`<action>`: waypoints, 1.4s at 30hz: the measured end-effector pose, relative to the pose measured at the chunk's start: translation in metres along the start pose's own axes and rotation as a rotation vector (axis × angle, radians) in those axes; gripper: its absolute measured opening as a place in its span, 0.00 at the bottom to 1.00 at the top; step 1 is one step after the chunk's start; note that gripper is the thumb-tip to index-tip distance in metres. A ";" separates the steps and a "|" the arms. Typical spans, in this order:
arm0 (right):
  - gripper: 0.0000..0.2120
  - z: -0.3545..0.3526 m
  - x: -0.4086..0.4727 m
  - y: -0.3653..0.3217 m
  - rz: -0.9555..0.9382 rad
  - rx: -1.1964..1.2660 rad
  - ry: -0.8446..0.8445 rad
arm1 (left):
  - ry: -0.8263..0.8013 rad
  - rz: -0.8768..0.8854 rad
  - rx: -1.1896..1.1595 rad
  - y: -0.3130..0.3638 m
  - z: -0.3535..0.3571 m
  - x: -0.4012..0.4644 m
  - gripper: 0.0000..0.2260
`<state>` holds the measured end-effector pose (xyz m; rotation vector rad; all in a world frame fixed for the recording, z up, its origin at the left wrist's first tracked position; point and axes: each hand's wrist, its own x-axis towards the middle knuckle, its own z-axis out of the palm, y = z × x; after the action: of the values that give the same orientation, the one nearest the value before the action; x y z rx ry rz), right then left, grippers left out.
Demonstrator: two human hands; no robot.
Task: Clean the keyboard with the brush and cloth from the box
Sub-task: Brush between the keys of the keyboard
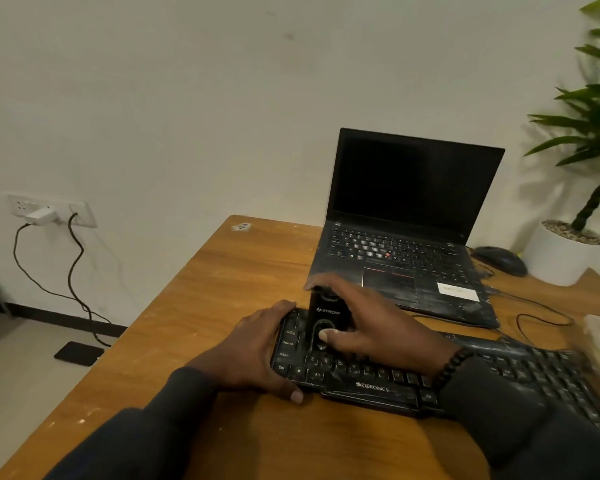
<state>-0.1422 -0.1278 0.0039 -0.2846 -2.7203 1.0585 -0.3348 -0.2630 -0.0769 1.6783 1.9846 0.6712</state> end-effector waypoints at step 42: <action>0.09 -0.054 0.025 0.017 0.293 -0.437 -0.274 | 0.010 -0.059 0.014 -0.007 0.004 0.000 0.60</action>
<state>-0.1506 -0.0743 0.0340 -0.6684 -3.2175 0.5787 -0.3383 -0.2633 -0.0843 1.6200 2.0414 0.6470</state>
